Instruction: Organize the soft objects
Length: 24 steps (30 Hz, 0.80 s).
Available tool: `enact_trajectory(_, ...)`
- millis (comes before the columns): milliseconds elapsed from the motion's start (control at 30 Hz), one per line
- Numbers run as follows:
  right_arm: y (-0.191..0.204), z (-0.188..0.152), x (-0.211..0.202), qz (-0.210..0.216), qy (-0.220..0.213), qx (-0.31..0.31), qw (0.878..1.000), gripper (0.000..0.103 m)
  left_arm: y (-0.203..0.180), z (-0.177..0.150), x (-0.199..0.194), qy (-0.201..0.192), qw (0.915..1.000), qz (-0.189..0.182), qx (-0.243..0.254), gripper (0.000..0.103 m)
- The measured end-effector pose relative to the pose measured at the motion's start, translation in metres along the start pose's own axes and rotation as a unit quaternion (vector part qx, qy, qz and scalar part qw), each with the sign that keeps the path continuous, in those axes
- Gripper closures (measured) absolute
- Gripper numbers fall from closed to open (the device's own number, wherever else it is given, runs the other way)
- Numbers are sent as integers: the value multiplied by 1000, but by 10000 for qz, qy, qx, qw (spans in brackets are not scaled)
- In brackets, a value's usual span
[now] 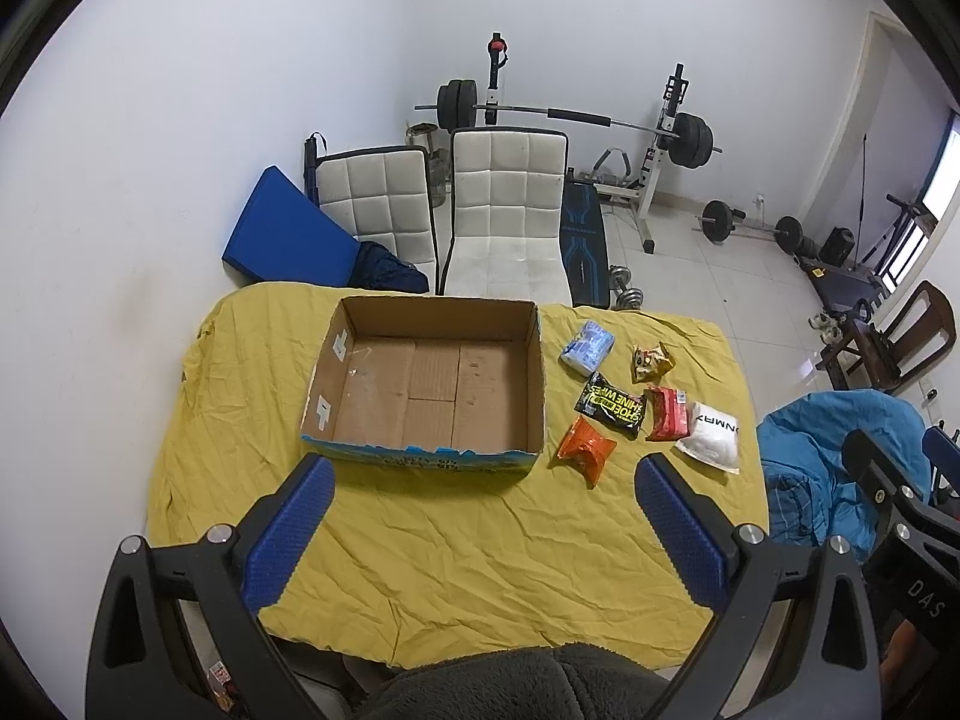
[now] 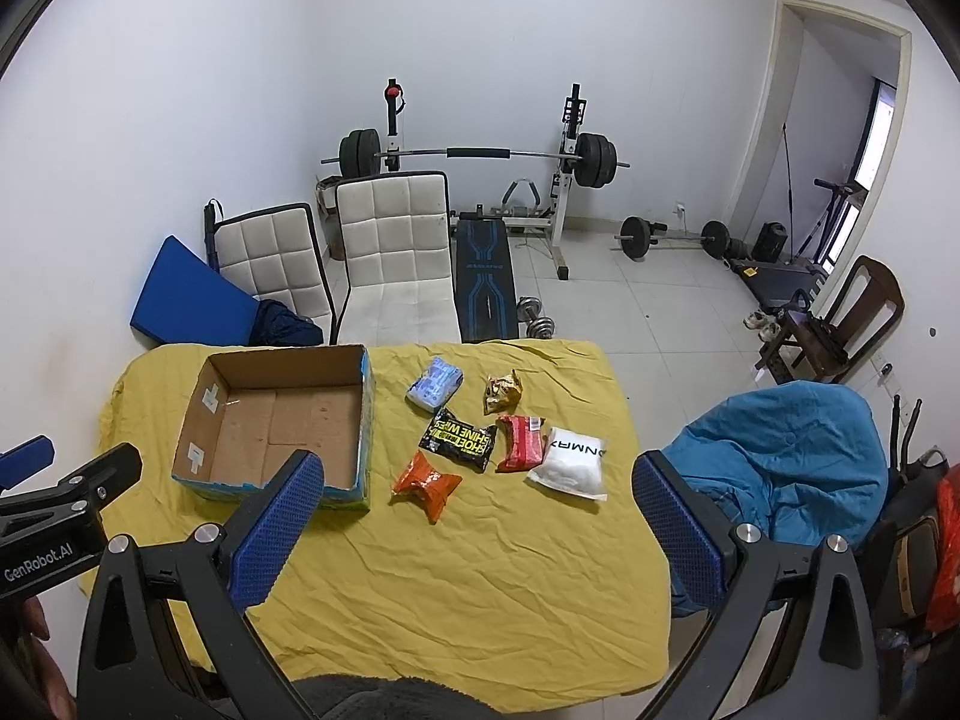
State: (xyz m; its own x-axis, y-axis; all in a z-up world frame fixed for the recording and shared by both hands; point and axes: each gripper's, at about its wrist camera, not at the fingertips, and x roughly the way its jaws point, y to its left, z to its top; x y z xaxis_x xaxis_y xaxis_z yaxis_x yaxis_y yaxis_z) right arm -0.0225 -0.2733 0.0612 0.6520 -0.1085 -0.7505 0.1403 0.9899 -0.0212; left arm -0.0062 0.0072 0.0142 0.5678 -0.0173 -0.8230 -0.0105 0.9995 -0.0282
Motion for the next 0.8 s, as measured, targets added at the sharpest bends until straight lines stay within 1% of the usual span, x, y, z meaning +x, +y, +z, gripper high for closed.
enact_trajectory(500, 7, 7, -2, 13, -14, 10, 10000, 0, -2, 0, -1, 19, 10000, -42, 34, 0)
enact_trajectory(800, 4, 4, 0, 39, -8, 31, 10000, 0, -3, -4, 2, 57, 10000, -29, 30, 0)
